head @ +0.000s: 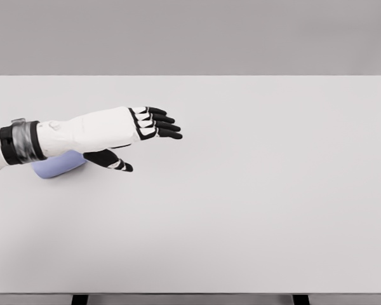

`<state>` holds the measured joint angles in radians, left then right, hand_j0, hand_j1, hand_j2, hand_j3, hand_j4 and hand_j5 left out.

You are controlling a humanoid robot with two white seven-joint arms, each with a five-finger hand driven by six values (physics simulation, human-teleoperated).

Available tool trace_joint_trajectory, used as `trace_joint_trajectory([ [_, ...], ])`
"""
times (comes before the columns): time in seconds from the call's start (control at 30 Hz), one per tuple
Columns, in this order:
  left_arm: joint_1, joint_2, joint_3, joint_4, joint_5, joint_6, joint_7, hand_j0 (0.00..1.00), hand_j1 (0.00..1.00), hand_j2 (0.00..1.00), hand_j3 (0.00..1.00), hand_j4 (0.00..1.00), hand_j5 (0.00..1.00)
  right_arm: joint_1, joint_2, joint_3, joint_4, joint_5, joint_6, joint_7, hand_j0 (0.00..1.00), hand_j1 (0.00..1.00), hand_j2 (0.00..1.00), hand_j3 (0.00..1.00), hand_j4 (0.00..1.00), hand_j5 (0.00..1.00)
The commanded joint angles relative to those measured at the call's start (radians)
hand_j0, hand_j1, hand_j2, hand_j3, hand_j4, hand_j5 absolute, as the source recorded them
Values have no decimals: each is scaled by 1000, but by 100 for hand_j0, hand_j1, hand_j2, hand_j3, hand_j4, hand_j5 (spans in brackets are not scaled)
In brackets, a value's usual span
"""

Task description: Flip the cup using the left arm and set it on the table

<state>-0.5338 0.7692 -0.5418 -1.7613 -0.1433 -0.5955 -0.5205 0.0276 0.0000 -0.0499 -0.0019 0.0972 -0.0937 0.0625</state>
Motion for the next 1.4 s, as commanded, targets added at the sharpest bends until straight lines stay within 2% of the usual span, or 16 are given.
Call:
trace_joint_trajectory([
  [0.0, 0, -2, 0, -1, 7, 2, -1, 100, 100, 100, 100, 100, 100, 0, 0, 1, 0, -1, 0, 0, 100, 100, 100, 100, 100, 100],
  [0.17, -9, 10, 20, 2, -1, -9, -4, 100, 100, 100, 100, 100, 100, -2, 0, 1, -1, -1, 0, 0, 100, 100, 100, 100, 100, 100],
  [0.27, -12, 10, 86, 2, -1, -15, -61, 100, 100, 100, 100, 100, 100, -2, 0, 1, -1, -1, 0, 0, 100, 100, 100, 100, 100, 100],
  [0.3, -6, 10, 175, 8, -2, -15, -90, 100, 100, 100, 100, 100, 100, -2, 0, 1, 0, -1, 0, 0, 100, 100, 100, 100, 100, 100],
  [0.33, -17, 21, 195, 16, -4, 5, -90, 100, 100, 100, 100, 100, 100, -2, 0, 1, 0, -1, 0, 0, 100, 100, 100, 100, 100, 100],
  [0.43, -51, 294, 129, 43, -2, 26, -35, 100, 100, 100, 100, 100, 100, -2, 0, 1, 0, -1, 0, 0, 100, 100, 100, 100, 100, 100],
  [0.57, -60, 443, 92, 22, 14, -15, -30, 100, 100, 100, 100, 100, 100, -2, 0, 1, 0, -1, 0, 0, 100, 100, 100, 100, 100, 100],
  [0.63, -58, 472, 23, 20, 287, 23, -38, 100, 100, 100, 100, 100, 100, -2, 0, 1, -1, -1, 0, -1, 100, 100, 100, 100, 100, 100],
  [0.7, -107, 496, 14, 0, 428, 330, -38, 100, 100, 100, 100, 100, 100, -2, 0, 1, 0, -1, 0, 0, 100, 100, 100, 100, 100, 100],
  [0.77, -179, 495, 11, 5, 651, 696, -47, 100, 100, 100, 100, 100, 100, -2, 0, 1, -1, -1, 0, 0, 100, 100, 100, 100, 100, 100],
  [0.8, -192, 496, 11, 10, 724, 766, -46, 100, 100, 100, 100, 100, 100, -2, 0, 1, 0, -1, 0, -1, 100, 100, 100, 100, 100, 100],
  [0.93, -189, 478, -102, 0, 766, 787, -35, 100, 100, 100, 100, 100, 100, -2, 0, 1, -1, -1, 0, -1, 100, 100, 100, 100, 100, 100],
  [1.0, -184, 430, -162, 2, 818, 799, 62, 100, 100, 100, 100, 100, 100, -2, 0, 1, -1, -1, 0, 0, 100, 100, 100, 100, 100, 100],
  [1.13, -118, 344, -198, 0, 820, 934, 500, 100, 100, 100, 100, 100, 100, -2, 0, 1, 0, -1, 0, 0, 100, 100, 100, 100, 100, 100],
  [1.2, -74, 349, -199, -1, 812, 930, 536, 100, 100, 100, 100, 100, 100, -2, 0, 1, -1, -1, 0, 0, 100, 100, 100, 100, 100, 100],
  [1.37, -72, 352, -224, -3, 742, 944, 531, 100, 100, 100, 100, 100, 100, -2, 0, 1, 0, -1, 0, 0, 100, 100, 100, 100, 100, 100],
])
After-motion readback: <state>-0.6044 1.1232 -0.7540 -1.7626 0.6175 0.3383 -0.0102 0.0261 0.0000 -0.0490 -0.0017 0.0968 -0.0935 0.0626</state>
